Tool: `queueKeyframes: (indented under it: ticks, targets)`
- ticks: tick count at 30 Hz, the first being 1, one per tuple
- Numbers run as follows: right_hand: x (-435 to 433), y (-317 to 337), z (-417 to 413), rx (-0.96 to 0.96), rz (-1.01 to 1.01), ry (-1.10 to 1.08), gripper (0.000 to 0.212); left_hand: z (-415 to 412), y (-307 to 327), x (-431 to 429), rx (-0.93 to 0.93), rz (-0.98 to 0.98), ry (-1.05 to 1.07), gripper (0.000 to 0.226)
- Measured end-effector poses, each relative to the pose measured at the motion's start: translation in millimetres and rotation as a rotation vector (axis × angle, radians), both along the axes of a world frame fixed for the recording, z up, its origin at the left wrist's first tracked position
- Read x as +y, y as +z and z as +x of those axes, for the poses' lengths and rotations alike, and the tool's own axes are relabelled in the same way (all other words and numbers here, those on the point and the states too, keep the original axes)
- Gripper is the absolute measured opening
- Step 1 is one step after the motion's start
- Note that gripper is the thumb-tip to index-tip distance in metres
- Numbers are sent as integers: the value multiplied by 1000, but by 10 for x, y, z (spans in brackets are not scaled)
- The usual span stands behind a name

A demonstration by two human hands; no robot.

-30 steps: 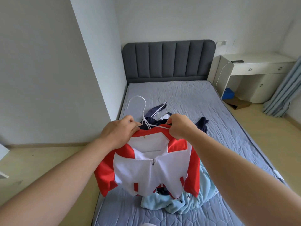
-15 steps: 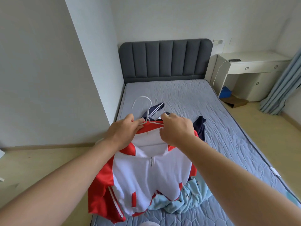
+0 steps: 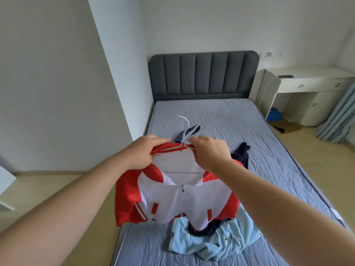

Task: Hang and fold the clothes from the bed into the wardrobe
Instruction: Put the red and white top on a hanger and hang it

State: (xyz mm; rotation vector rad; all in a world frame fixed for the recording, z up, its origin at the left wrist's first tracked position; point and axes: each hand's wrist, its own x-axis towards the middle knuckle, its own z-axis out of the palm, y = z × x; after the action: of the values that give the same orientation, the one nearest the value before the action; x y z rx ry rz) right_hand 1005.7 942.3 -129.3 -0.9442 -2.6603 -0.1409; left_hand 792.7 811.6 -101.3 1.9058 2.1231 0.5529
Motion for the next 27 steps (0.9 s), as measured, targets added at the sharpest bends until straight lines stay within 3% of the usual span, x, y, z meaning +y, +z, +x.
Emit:
queueKeyframes:
  ticks: [2, 5, 8, 10, 13, 15, 18, 20, 22, 27]
  targets:
    - [-4, 18, -51, -18, -44, 19, 17, -123, 57, -11, -65, -49, 111, 73]
    - [2, 65, -106, -64, -114, 56, 28, -134, 78, -24, -132, 73, 244, 67]
    - [-4, 91, -142, -84, -168, 95, 27, 106, -64, -79, -47, 25, 150, 60]
    - [-7, 79, -162, -143, -228, 161, 30, 189, -178, -159, -86, -3, 129, 56]
    - [22, 43, -177, -22, -301, 180, 35, 88, -229, -296, -211, 35, 249, 40]
    - [35, 34, -213, 53, -315, 184, 41, 12, -245, -429, -262, -50, 255, 28]
    - [44, 70, -243, 36, -346, 226, 42, -104, -279, -634, -283, -161, 284, 52]
    - [93, 110, -233, 148, -330, 202, 42, -211, -299, -753, -196, -161, 313, 57]
    - [118, 120, -214, 237, -294, 196, 39, -291, -352, -874, -137, -113, 365, 45]
    - [16, 96, -238, 151, -363, 280, 35, -342, -498, -1092, -111, -52, 472, 12]
